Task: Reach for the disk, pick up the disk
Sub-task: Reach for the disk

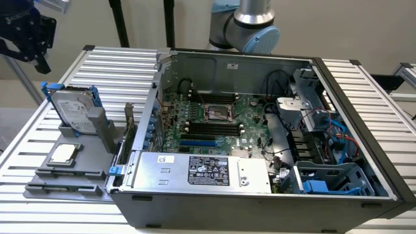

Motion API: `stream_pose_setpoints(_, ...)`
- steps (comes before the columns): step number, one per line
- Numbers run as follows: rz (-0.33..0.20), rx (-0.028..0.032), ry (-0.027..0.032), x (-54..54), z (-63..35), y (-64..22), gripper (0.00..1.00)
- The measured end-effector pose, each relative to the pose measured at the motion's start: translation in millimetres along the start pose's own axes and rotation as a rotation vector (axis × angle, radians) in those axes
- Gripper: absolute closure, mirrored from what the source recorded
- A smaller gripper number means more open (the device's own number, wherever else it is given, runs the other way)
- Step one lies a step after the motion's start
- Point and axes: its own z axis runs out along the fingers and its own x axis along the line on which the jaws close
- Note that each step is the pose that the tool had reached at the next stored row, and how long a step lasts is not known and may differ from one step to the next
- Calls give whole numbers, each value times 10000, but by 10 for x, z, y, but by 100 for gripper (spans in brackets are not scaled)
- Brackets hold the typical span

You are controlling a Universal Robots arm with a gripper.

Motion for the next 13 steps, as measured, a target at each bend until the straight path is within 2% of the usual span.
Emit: stream_pose_setpoints(13,-2360,-6,71,0,10,0,89)
